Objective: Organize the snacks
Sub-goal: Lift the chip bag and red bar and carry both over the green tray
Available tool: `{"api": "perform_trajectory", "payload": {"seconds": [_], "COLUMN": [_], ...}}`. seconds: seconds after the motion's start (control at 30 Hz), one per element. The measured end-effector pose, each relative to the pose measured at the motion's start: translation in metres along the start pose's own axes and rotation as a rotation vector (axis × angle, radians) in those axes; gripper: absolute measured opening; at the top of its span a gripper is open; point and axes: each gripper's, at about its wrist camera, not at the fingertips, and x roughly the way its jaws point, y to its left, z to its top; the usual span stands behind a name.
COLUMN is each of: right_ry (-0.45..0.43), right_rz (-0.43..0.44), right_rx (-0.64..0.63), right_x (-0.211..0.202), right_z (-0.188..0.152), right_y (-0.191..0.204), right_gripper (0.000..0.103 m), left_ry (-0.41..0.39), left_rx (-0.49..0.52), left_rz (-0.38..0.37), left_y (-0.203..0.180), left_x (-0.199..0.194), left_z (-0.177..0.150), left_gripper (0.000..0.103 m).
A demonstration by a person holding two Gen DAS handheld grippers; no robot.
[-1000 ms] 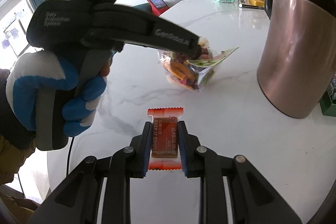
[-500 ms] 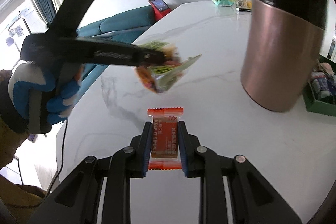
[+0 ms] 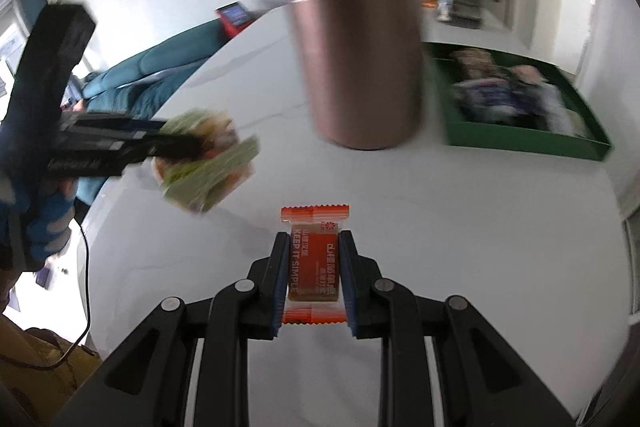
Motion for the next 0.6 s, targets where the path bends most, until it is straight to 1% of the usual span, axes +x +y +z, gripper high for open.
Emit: {"api": "perform_trajectory", "payload": {"seconds": [0.2,0.37,0.47,0.6], "right_ry": [-0.05,-0.085,-0.111,-0.145], "right_rz": [-0.084,-0.145,-0.173,-0.195], "right_rx": [0.028,0.042,0.046,0.05], "right_x": [-0.05,-0.073,-0.083,-0.089], "right_z": [-0.001,0.008,0.018,0.038], "right_y": [-0.073,-0.129,-0.161,-0.2], "right_gripper": [0.031,0.031,0.031,0.031], "left_ry": [-0.007,-0.049,-0.081,-0.117], "left_rx": [0.055,0.092,0.091,0.075], "left_rz": [-0.077,-0.134,-0.126,-0.115], "left_y": [-0.073,-0.131,-0.159,-0.184], "left_x": [0.019,0.03,0.036,0.049], "left_z": [0.023,0.059,0.087,0.126], "left_gripper": [0.038,0.038,0.038,0.038]}}
